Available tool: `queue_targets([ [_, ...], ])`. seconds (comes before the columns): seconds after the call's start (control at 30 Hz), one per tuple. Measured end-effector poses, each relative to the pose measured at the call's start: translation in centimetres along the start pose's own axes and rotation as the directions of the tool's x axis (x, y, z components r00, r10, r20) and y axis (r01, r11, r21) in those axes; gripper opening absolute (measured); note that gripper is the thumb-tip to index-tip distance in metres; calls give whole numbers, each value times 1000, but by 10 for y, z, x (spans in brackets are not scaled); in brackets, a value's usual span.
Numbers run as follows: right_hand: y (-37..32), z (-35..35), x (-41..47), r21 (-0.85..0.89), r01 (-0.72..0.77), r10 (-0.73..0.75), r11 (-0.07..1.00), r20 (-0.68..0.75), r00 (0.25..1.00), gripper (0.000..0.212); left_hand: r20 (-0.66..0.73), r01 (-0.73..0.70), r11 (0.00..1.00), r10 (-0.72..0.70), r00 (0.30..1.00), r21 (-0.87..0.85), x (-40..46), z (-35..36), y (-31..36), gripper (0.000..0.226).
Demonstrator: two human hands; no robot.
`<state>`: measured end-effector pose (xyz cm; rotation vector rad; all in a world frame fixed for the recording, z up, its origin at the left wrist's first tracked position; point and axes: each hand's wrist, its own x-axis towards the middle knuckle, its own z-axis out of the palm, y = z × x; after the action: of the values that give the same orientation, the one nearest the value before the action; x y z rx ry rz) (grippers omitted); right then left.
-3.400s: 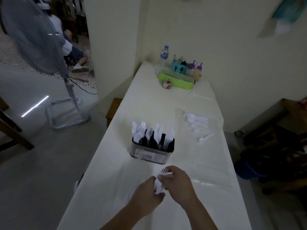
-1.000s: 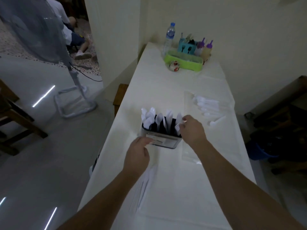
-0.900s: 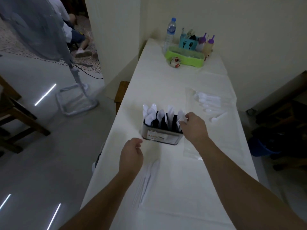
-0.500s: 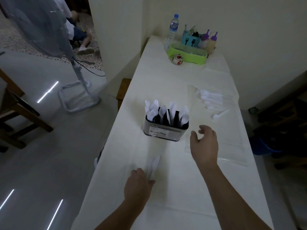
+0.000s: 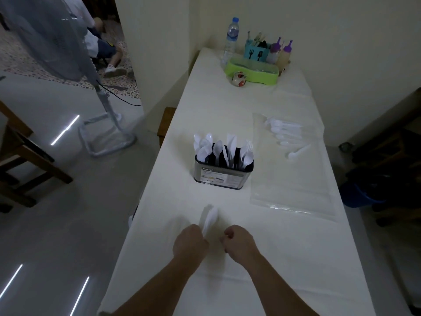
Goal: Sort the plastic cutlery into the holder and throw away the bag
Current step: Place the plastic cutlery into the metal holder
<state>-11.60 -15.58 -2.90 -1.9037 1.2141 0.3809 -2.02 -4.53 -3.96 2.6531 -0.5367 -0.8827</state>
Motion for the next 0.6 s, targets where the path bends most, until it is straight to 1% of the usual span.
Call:
queue_targets([
  [0.07, 2, 3, 1, 30, 2, -2, 1000, 13, 1000, 32, 60, -5, 1000, 7, 998, -22, 2, -2, -1, 25],
  [0.13, 1, 5, -1, 132, -17, 14, 991, 24, 1000, 26, 99, -29, 999, 33, 995, -43, 3, -3, -4, 25],
  [0.17, -1, 4, -3, 182, -30, 25, 983, 31, 999, 19, 111, -35, 997, 43, 993, -69, 4, -3, -6, 21],
  [0.23, -5, 3, -6, 258, -42, 33, 965, 37, 999, 7, 126, -45, 988, 65, 990, -150, 6, -6, -9, 7],
  [0.27, -6, 2, -7, 296, -45, 34, 954, 41, 999, 7, 137, -50, 977, 79, 987, -209, 6, -8, -9, 10],
  [0.33, -9, 1, -8, 384, -46, 22, 922, 67, 998, 5, 193, -49, 930, 126, 973, -364, 6, -11, -7, 18],
  [0.4, -12, -2, -9, 454, -18, -16, 891, 71, 997, 11, 250, -37, 861, 188, 950, -507, 5, -14, -5, 16],
  [0.47, -17, -7, -11, 508, 25, -49, 861, 34, 998, 14, 270, -18, 779, 238, 933, -626, 4, -18, -2, 13],
  [0.53, -21, -12, -12, 554, 72, -82, 829, -7, 997, 14, 276, 6, 704, 271, 922, -710, 4, -22, 2, 13],
  [0.6, -25, -17, -12, 603, 85, -95, 793, -16, 995, 13, 271, 11, 672, 283, 920, -740, 4, -26, 6, 13],
])
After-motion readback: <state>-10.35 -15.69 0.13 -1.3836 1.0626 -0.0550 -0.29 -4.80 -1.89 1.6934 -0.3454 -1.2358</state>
